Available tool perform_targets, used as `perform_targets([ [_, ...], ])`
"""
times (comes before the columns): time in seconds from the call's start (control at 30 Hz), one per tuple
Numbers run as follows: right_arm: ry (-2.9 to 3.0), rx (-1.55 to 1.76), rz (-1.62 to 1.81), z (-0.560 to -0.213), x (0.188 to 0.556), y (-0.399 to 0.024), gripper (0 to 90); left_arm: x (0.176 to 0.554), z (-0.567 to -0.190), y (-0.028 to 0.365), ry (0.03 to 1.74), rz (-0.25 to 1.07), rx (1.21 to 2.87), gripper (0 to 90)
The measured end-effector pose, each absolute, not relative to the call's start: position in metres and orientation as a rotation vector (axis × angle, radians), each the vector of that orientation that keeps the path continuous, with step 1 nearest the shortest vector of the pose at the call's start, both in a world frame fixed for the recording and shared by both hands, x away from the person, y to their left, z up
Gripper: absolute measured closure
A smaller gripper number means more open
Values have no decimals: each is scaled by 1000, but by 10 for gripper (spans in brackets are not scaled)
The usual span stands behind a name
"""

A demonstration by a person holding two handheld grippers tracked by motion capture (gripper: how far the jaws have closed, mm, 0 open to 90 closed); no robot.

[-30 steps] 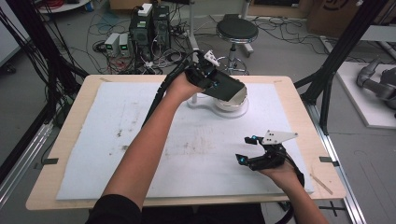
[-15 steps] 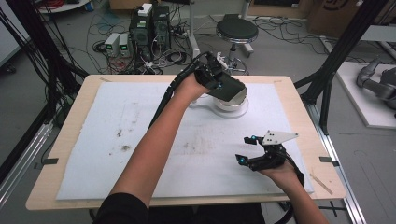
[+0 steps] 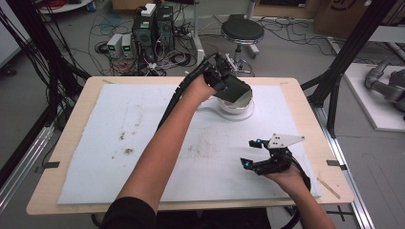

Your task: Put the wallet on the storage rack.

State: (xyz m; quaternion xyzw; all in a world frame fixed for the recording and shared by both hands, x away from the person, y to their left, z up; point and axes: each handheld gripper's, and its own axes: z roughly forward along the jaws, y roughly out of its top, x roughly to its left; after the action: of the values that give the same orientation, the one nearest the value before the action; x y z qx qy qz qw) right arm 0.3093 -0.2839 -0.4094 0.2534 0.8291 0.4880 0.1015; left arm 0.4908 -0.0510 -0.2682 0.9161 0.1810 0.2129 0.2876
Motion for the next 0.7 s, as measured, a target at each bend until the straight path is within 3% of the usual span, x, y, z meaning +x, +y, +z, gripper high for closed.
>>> perform_targets([
  [0.4, 2444, 753, 1453, -409, 310, -285, 213, 492, -263, -75, 487, 619, 2551, 738],
  [0.6, 2448, 748, 1453, -410, 310, -285, 213, 500, -276, -81, 488, 637, 2521, 720],
  [0.63, 2447, 752, 1457, -410, 310, -285, 213, 500, -276, -81, 485, 670, 2513, 609],
  [0.67, 2447, 752, 1457, -410, 310, -285, 213, 501, -276, -81, 499, 697, 2494, 609],
  [0.7, 2446, 750, 1459, -410, 310, -286, 213, 501, -274, -80, 498, 715, 2474, 542],
])
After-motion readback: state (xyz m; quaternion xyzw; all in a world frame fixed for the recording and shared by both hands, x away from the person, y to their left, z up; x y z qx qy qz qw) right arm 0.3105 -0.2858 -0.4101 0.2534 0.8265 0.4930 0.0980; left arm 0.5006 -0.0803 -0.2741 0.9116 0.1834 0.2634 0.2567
